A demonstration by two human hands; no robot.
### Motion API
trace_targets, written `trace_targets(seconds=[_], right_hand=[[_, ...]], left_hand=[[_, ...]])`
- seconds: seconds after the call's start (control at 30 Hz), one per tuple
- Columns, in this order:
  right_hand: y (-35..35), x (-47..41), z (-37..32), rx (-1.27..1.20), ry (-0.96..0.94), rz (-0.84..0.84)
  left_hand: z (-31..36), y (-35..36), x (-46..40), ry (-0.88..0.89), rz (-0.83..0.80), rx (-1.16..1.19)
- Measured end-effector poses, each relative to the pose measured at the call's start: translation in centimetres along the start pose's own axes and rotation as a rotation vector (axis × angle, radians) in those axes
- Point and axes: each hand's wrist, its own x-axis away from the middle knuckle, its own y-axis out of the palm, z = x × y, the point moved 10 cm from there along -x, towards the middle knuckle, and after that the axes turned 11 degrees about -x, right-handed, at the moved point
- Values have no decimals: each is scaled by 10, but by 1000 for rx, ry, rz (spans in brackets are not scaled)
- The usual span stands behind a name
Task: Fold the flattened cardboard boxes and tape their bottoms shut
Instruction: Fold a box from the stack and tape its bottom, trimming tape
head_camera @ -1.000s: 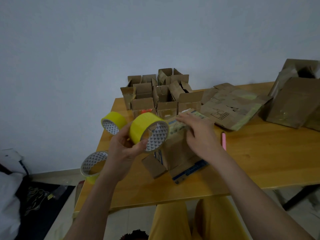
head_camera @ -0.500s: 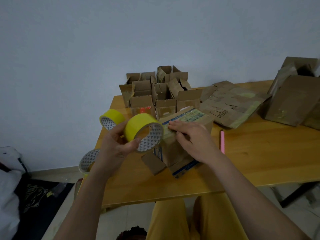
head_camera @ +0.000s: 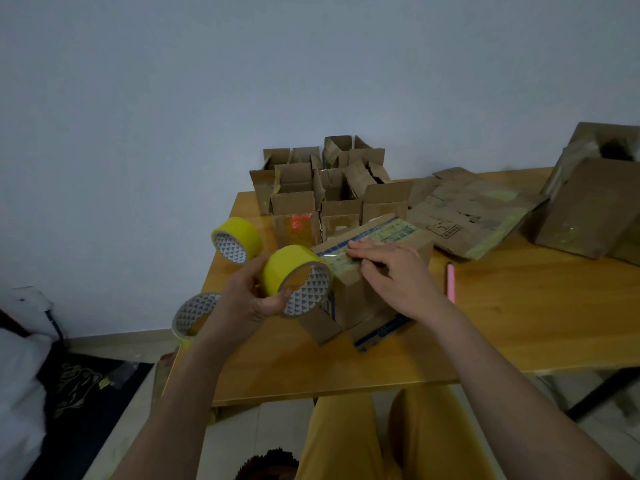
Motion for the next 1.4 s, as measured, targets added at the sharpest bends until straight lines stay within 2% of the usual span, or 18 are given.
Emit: trace_targets(seconds=[0.17, 0.3, 0.47, 0.57, 0.7, 0.87, 1.07, 1.2, 1.4], right_hand=[[0, 0, -2, -13, 5, 0], [-1, 0, -4, 15, 17, -4], [-4, 3, -11, 30, 70, -118], [0, 3, -12, 179, 73, -199], [1, 3, -11, 176, 42, -72], [2, 3, -8, 136, 46, -41], [6, 4, -16, 198, 46, 27], [14, 9, -23, 240, -46, 108], [4, 7, -4, 65, -58, -3]], left_hand=[[2, 17, 8, 8, -76, 8], [-2, 17, 11, -5, -78, 6], [4, 17, 12, 0, -97, -30], [6, 18, 11, -2, -102, -61], [4, 17, 12, -8, -99, -42], [-2, 10, 12, -12, -29, -26], [4, -9, 11, 55, 142, -132], [20, -2, 7, 106, 118, -284], [25, 14, 6, 106, 59, -211]])
